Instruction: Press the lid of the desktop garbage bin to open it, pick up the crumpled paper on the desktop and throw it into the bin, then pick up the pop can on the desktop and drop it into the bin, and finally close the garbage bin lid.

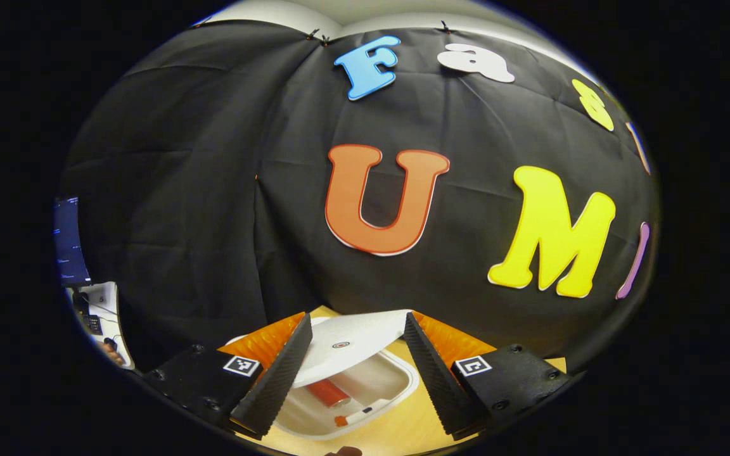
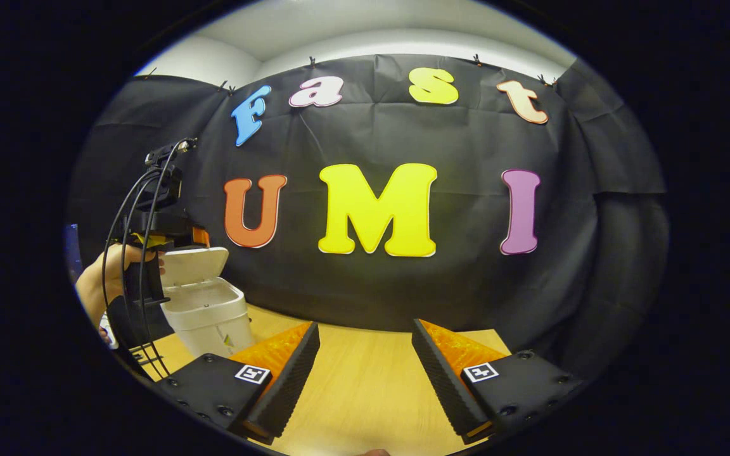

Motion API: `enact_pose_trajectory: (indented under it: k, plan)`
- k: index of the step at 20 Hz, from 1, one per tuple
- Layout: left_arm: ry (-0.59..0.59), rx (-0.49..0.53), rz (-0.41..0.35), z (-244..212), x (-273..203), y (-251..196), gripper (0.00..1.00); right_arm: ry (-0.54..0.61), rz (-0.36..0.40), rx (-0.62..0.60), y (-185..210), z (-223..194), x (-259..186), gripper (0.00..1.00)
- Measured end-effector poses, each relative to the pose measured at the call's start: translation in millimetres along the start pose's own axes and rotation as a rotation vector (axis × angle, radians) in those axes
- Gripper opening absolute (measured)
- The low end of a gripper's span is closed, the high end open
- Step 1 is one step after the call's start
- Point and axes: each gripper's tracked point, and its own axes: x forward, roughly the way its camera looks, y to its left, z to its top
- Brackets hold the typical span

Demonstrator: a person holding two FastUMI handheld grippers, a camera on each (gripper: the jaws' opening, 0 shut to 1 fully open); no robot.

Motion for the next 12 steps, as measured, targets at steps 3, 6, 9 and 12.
enact_pose_trajectory:
  k: [3,6,9,12]
  plan:
    - [0.077,-0.009,0.035,-39,1,1,1.00,-0.035,-0.009,-0.053,-5,2,-1,0.94]
    - [0.111,0.019,0.086,-59,3,6,0.96,-0.023,0.050,-0.040,3,-4,-3,0.94]
    - [0.156,0.040,0.140,-81,4,8,0.96,-0.023,0.087,-0.028,6,-3,-5,0.94]
    - [0.123,0.136,0.182,-82,13,10,0.97,-0.030,0.104,-0.015,6,1,-6,0.94]
